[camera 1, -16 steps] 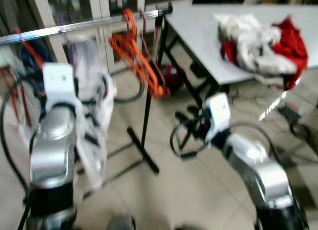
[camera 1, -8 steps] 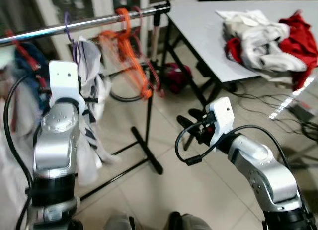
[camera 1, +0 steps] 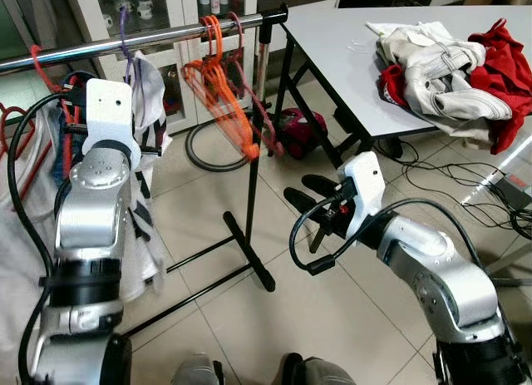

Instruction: Hang hanger

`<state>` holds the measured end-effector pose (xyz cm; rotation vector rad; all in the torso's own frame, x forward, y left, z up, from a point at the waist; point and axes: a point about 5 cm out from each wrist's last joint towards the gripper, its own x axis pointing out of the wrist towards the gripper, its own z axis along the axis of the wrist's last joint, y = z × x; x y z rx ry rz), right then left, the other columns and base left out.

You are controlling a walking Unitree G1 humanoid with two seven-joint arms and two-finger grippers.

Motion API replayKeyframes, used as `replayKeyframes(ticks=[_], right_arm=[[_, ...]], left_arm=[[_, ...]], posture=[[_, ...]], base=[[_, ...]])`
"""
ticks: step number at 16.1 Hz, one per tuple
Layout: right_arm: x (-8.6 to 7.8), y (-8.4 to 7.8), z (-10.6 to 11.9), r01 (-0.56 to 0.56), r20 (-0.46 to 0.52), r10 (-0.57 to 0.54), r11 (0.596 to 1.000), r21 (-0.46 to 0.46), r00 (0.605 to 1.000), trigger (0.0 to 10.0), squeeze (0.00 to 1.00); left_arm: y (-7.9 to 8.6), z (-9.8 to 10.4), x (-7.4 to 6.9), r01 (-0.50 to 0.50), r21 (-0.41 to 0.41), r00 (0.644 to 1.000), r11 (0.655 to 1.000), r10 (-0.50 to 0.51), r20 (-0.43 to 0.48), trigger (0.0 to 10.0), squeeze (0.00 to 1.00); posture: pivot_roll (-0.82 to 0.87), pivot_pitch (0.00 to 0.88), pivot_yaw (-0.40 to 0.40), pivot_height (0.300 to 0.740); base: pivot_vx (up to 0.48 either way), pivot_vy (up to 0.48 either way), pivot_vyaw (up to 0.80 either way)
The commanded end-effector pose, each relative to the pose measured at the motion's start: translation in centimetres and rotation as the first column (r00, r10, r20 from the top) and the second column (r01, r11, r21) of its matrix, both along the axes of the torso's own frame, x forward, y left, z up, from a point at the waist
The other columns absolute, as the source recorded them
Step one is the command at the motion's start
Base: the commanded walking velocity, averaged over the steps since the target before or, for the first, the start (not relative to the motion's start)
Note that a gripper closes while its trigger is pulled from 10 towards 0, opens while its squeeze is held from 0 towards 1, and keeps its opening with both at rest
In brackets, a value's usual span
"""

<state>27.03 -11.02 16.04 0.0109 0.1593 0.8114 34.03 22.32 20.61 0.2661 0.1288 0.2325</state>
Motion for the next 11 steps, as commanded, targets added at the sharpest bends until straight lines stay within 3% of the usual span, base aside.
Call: replayKeyframes(ticks=[1,6,9,11], right_arm=[[-0.1,0.0,0.7,-0.029,0.013,0.029,1.0,-0.003,1.0,10.0,0.0],[-0.3,0.0,1.1,-0.074,-0.004,0.074,0.997,-0.012,0.997,10.0,0.0],[-1.9,-0.1,0.9,-0.22,-0.043,0.218,0.974,-0.048,0.975,10.0,0.0],[-2.0,-0.4,0.8,-0.218,-0.045,0.216,0.975,-0.052,0.975,10.0,0.0]], left_arm=[[-0.2,1.2,0.5,-0.004,0.016,1.0,1.0,0.003,0.024,10.0,0.0],[0.1,1.5,2.1,-0.014,-0.003,1.0,1.0,0.014,-0.018,10.0,0.0],[-0.1,1.1,2.1,-0.04,-0.033,0.999,0.999,0.039,-0.028,10.0,0.0],[-0.4,0.8,1.9,-0.042,-0.06,0.999,0.997,0.041,-0.021,10.0,0.0]], posture=[[0.04,0.079,-0.055,0.74],[0.03,0.086,-0.066,0.74],[0.02,0.087,-0.067,0.74],[0.01,0.089,-0.07,0.74]], base=[[0.0,0.0,0.0],[0.0,0.0,0.0],[0.0,0.0,0.0],[0.0,0.0,0.0]])
